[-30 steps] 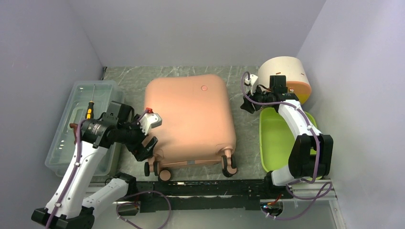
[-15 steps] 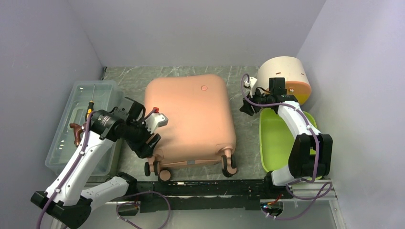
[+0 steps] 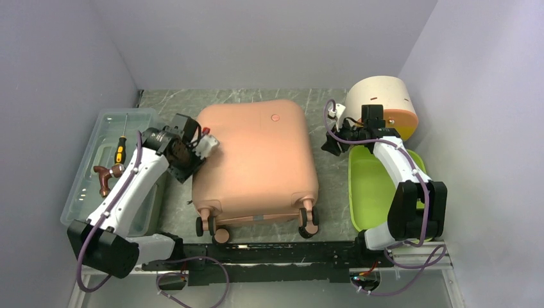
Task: Open, take out, and arrange the luggage
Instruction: Adjust the luggage at the center of the board.
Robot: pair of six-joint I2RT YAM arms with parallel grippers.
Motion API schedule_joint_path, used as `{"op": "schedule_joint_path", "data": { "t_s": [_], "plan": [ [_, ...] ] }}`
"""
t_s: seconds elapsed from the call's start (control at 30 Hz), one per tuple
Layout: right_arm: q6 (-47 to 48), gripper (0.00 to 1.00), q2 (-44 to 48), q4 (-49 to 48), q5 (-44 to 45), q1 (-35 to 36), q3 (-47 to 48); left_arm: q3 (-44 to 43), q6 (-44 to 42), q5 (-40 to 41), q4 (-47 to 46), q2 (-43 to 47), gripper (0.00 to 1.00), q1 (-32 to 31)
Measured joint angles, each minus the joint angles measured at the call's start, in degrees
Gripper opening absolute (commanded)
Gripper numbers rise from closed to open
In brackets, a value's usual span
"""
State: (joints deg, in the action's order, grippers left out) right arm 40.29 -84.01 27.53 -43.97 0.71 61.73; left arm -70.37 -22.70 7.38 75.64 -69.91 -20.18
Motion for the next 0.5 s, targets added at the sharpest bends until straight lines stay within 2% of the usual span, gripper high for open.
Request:
{"op": "schedule_joint_path", "data": {
  "t_s": [0.03, 0.23, 0.37, 0.5],
  "plan": [
    [0.0, 0.53, 0.2, 0.0, 0.0, 0.0, 0.0, -0.8, -0.1, 0.0, -2.3, -0.7, 0.45, 1.0],
    [1.0, 0.53, 1.8, 0.5, -0.7, 0.0, -0.3, -8.0, -0.9, -5.1, -7.1, 0.7, 0.82, 2.1],
    [7.9, 0.52, 3.0, 6.5, -3.5, 0.0, 0.0, -10.4, -0.7, -11.7, -8.7, 5.3, 0.91, 1.7],
    [19.0, 0.51, 5.0, 17.8, -5.7, 0.2, 0.8, -8.0, -0.6, -11.7, -10.6, 6.9, 0.93, 1.4]
  ]
}}
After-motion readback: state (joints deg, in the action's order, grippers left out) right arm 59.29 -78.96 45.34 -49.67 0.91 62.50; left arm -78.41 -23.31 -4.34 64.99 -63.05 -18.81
